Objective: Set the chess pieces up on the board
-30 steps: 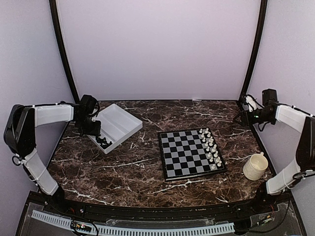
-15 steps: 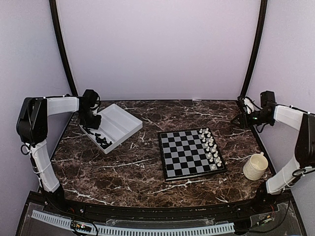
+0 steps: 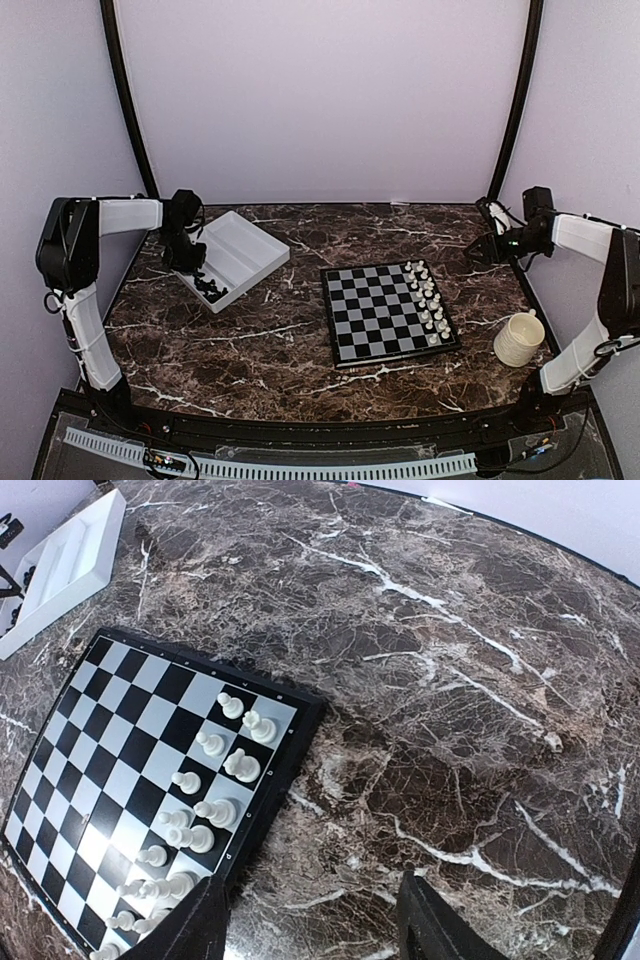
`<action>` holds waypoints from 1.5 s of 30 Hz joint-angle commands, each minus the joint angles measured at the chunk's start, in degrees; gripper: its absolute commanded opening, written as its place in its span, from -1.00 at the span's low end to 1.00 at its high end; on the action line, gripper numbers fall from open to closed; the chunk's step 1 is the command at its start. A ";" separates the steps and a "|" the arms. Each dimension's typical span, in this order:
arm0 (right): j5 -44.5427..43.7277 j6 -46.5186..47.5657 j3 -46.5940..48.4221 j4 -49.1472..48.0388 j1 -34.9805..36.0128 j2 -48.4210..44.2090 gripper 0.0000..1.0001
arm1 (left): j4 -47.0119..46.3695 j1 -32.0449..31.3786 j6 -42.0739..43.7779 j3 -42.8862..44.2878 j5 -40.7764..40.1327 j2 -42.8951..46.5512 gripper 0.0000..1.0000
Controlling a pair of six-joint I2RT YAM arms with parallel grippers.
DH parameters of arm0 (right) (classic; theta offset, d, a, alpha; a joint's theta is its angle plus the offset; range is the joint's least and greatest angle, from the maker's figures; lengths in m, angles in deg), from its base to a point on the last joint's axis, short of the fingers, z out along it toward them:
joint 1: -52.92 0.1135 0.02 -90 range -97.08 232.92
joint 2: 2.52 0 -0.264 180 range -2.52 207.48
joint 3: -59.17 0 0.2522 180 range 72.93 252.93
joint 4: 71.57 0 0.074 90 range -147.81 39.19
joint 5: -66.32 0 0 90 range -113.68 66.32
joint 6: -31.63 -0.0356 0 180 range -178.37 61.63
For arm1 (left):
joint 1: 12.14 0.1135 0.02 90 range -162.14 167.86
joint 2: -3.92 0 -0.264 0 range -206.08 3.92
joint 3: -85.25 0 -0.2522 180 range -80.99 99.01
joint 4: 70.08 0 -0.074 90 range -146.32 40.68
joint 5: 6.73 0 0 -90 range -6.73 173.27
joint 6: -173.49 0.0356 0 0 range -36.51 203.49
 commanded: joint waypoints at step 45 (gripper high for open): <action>-1.14 1.78 0.32 0.94 4.13 1.98 0.13 | -0.14 -26.75 10.59 29.26 6.55 -5.74 -1.00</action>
